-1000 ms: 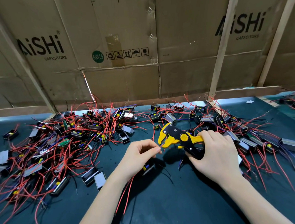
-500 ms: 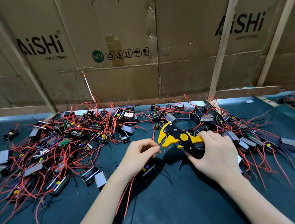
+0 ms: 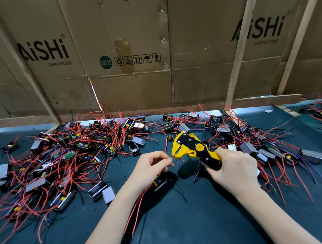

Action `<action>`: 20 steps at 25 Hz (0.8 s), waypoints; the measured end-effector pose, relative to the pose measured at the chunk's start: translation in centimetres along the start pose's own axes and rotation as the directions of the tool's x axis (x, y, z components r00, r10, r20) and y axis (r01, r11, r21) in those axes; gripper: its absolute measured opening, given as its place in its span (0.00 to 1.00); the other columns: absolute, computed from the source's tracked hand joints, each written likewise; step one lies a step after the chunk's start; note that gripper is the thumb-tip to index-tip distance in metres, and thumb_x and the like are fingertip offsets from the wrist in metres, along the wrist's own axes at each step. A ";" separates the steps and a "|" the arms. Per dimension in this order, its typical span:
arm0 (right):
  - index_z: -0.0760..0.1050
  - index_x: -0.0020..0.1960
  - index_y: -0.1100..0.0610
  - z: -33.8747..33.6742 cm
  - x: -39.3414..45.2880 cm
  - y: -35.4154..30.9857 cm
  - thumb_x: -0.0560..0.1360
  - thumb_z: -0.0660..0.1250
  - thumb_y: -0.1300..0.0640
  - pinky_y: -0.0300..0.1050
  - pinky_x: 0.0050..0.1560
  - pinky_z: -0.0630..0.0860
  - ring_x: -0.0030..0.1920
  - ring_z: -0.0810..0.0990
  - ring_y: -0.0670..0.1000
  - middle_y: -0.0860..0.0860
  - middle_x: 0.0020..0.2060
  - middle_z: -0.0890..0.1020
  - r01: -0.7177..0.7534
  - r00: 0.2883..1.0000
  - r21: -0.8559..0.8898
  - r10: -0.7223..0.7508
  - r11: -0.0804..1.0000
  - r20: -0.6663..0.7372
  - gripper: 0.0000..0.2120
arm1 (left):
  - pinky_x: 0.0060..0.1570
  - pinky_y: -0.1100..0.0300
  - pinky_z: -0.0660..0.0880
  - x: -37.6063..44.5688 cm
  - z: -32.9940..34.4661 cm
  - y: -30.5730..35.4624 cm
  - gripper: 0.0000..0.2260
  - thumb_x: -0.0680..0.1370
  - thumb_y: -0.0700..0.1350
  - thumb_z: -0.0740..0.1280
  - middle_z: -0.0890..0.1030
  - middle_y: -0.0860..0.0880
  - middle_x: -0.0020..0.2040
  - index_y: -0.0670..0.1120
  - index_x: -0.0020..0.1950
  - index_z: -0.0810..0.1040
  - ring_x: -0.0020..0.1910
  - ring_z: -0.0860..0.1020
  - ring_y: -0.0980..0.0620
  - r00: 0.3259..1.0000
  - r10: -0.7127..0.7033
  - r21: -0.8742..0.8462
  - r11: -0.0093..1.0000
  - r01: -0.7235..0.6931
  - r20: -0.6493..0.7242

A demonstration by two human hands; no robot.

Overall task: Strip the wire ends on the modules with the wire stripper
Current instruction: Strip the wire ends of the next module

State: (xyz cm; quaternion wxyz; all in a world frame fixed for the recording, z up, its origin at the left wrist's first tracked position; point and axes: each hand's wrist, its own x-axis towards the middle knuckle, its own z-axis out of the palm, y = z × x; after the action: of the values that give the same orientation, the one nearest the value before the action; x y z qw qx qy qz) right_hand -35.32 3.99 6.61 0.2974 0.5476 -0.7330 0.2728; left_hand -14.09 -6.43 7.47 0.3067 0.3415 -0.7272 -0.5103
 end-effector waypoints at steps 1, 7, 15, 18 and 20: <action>0.72 0.27 0.58 0.0 0.0 0.0 0.50 0.85 0.47 0.38 0.29 0.58 0.20 0.73 0.57 0.52 0.20 0.73 0.002 1.000 -0.002 -0.002 1.000 -0.007 0.24 | 0.30 0.69 0.65 0.0 0.0 0.0 0.12 0.78 0.42 0.68 0.76 0.51 0.30 0.51 0.36 0.82 0.28 0.68 0.57 1.000 0.002 0.001 1.000 -0.002 0.000; 0.78 0.36 0.57 0.3 -0.2 0.1 0.54 0.82 0.43 0.41 0.30 0.63 0.28 0.77 0.58 0.51 0.28 0.77 0.025 0.999 -0.012 -0.026 1.000 -0.038 0.23 | 0.31 0.67 0.66 -0.1 -0.1 0.0 0.11 0.79 0.42 0.68 0.77 0.51 0.32 0.50 0.37 0.83 0.31 0.70 0.55 1.000 0.003 0.012 1.000 -0.003 -0.003; 0.78 0.46 0.59 0.4 -0.2 0.1 0.58 0.78 0.41 0.50 0.40 0.71 0.38 0.78 0.59 0.53 0.36 0.78 0.033 0.999 -0.015 -0.032 0.999 0.008 0.26 | 0.31 0.67 0.65 -0.3 0.0 0.3 0.09 0.79 0.43 0.68 0.77 0.51 0.30 0.48 0.40 0.83 0.29 0.67 0.54 0.999 0.039 -0.017 0.999 -0.038 0.039; 0.78 0.45 0.58 0.3 -0.2 0.1 0.58 0.78 0.41 0.49 0.39 0.71 0.37 0.79 0.59 0.52 0.35 0.78 0.017 0.999 0.008 -0.018 1.000 0.027 0.26 | 0.31 0.66 0.65 -0.2 0.1 0.2 0.08 0.79 0.42 0.68 0.77 0.50 0.30 0.45 0.41 0.83 0.28 0.67 0.55 0.999 0.048 -0.029 0.998 -0.048 0.018; 0.78 0.43 0.58 0.2 -0.2 0.0 0.57 0.78 0.41 0.49 0.37 0.72 0.36 0.79 0.59 0.52 0.33 0.78 0.007 1.000 0.021 -0.007 1.000 0.028 0.25 | 0.31 0.67 0.66 -0.2 0.0 0.2 0.09 0.79 0.41 0.68 0.78 0.51 0.30 0.46 0.40 0.83 0.27 0.68 0.56 0.999 0.054 -0.027 0.998 -0.054 0.003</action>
State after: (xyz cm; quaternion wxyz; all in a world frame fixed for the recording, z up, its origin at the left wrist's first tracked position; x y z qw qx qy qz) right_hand -35.32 3.92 6.32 0.2824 0.5570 -0.7324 0.2715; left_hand -14.01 -6.23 7.62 0.3236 0.3167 -0.7299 -0.5121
